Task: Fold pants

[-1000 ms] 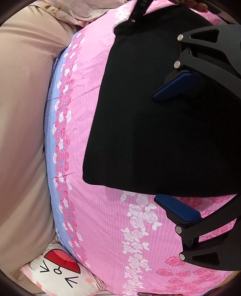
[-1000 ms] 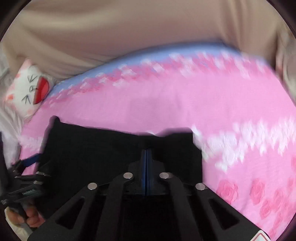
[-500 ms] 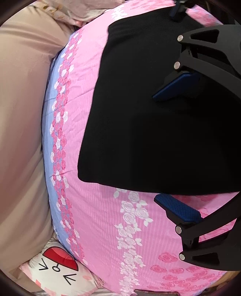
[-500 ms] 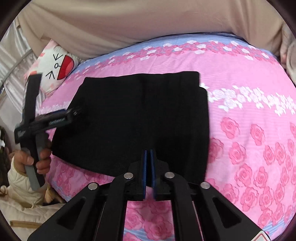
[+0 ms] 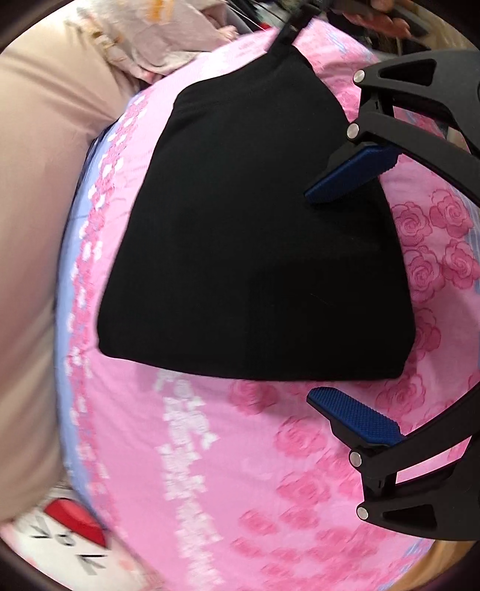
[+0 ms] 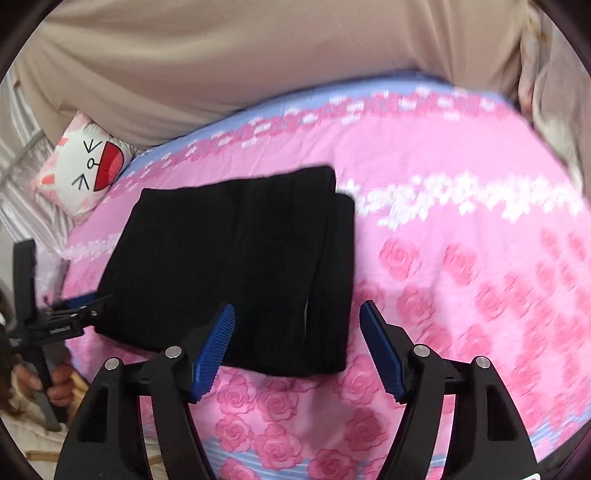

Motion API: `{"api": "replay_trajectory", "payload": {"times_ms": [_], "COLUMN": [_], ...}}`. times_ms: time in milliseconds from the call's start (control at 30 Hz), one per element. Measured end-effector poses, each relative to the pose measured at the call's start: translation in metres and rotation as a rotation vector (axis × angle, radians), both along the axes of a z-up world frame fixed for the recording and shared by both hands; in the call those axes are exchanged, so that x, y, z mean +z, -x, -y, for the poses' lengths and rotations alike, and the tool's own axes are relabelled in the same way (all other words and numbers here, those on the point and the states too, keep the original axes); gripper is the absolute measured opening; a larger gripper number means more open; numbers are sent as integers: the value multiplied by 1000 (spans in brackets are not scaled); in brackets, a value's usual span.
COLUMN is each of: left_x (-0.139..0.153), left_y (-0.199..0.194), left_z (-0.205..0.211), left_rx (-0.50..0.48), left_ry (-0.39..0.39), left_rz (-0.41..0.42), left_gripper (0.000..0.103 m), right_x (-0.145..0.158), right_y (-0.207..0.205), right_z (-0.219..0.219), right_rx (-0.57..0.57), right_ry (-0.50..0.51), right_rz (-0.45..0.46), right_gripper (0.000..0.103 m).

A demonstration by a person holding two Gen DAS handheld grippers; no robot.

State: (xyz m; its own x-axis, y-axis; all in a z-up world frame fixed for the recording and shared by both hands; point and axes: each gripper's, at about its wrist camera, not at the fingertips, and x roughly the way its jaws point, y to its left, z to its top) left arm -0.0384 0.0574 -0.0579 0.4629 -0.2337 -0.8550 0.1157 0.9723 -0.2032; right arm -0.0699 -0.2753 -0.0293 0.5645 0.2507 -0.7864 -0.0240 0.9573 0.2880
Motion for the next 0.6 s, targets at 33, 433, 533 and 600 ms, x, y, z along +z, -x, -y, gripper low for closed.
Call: {"api": "replay_trajectory", "payload": {"times_ms": [33, 433, 533, 600], "left_x": [-4, -17, -16, -14], "left_y": [-2, -10, -20, -26], "left_z": [-3, -23, -26, -22], "left_rx": [15, 71, 53, 40], "left_ry": [32, 251, 262, 257], "left_rz": [-21, -41, -64, -82], "left_gripper": [98, 98, 98, 98], "right_x": [-8, -43, -44, -47], "right_y": [-3, -15, -20, -23], "right_z": [2, 9, 12, 15], "right_rx": [-5, -36, -35, -37], "right_ry": [-30, -289, -350, -402], "right_rz": [-30, -127, -130, -122], "right_gripper": [69, 85, 86, 86]}}
